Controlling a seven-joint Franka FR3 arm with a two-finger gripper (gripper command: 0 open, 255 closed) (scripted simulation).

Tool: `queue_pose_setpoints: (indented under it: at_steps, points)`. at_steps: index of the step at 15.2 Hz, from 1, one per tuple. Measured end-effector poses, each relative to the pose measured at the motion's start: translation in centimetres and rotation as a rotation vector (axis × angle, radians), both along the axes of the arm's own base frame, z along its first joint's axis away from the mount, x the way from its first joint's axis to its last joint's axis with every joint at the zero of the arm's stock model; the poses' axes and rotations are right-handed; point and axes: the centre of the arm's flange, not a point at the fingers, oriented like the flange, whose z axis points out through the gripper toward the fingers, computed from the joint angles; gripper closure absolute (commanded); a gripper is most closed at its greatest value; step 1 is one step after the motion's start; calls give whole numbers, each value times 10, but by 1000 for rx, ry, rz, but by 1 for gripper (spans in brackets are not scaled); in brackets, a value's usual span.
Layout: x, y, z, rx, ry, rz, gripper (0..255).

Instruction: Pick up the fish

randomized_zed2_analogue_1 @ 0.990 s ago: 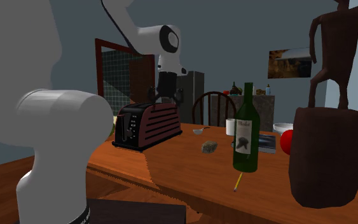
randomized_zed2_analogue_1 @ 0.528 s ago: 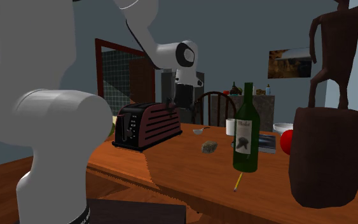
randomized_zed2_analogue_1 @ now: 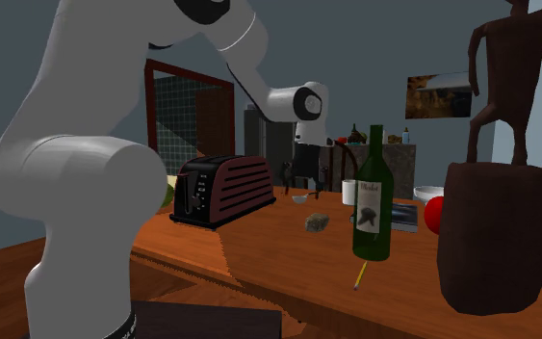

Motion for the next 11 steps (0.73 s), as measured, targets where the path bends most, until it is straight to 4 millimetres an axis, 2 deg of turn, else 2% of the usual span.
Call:
queue_pose_setpoints:
  at_steps: [6, 11]
  points:
    - [31, -57, -41, 12, -5, -34, 0]
    - [33, -61, -69, 14, -6, -37, 0]
